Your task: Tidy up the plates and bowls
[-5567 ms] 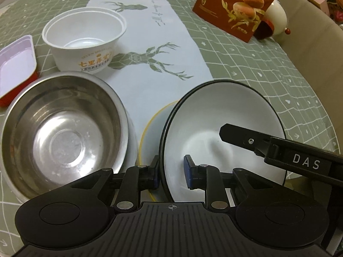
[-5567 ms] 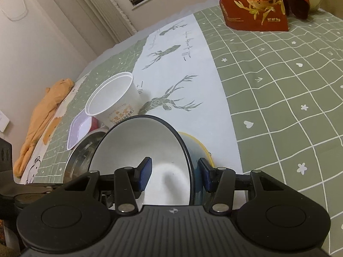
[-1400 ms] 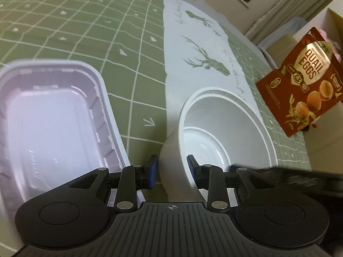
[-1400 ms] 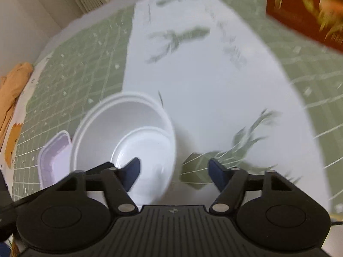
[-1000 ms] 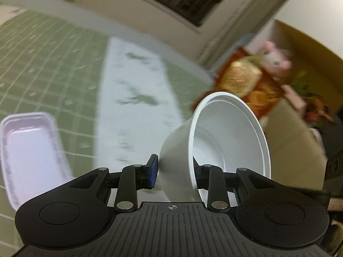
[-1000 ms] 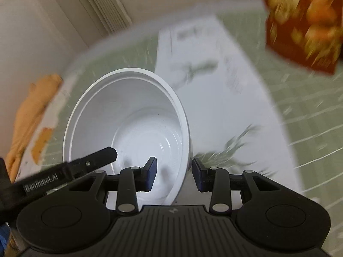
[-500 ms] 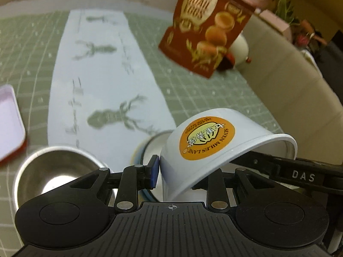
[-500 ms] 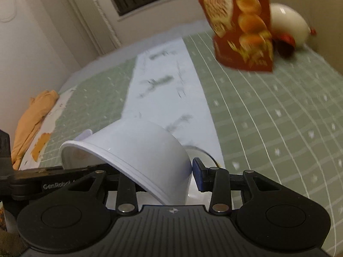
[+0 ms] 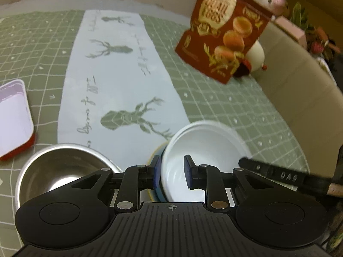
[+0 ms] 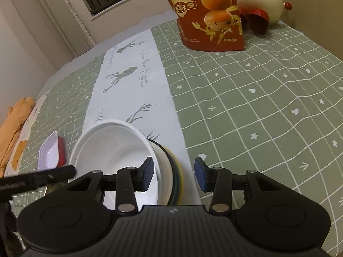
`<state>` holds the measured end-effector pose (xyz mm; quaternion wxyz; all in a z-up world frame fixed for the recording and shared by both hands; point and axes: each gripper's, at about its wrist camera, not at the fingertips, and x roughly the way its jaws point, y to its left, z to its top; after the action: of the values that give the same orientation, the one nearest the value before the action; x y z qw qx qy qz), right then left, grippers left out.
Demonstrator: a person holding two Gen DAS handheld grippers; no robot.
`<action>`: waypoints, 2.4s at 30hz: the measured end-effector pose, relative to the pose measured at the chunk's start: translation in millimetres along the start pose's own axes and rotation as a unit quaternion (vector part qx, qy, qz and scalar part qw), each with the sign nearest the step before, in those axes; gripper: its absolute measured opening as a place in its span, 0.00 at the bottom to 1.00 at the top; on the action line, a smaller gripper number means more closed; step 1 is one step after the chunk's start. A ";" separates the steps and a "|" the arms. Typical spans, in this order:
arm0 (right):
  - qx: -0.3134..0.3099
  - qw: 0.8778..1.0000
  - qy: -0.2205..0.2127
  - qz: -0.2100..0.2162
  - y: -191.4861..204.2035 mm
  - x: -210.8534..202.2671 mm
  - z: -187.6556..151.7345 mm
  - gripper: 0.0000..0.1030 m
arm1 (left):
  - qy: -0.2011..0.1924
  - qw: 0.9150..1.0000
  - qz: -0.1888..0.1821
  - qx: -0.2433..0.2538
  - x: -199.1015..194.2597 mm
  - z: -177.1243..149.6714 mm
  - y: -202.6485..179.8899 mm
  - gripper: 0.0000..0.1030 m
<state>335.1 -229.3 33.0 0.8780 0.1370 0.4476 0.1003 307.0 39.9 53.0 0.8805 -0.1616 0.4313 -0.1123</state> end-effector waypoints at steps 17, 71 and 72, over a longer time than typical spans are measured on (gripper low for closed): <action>-0.057 0.996 0.000 -0.075 24.8 10.9 -37.4 0.41 | 0.009 0.999 -0.006 0.032 12.1 -27.8 2.1 0.24; 0.005 0.997 -0.052 0.051 139.3 18.5 -158.5 0.62 | -0.090 0.978 0.048 -0.184 -46.4 -103.7 190.8 0.30; 0.010 0.997 -0.051 0.048 140.3 22.8 -157.8 0.62 | -0.086 0.978 0.046 -0.184 -42.9 -102.9 192.3 0.31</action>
<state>212.5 -66.5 -26.6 0.8924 0.1725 0.3958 0.1308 210.6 212.4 -48.5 0.8737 -0.3097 0.3743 0.0240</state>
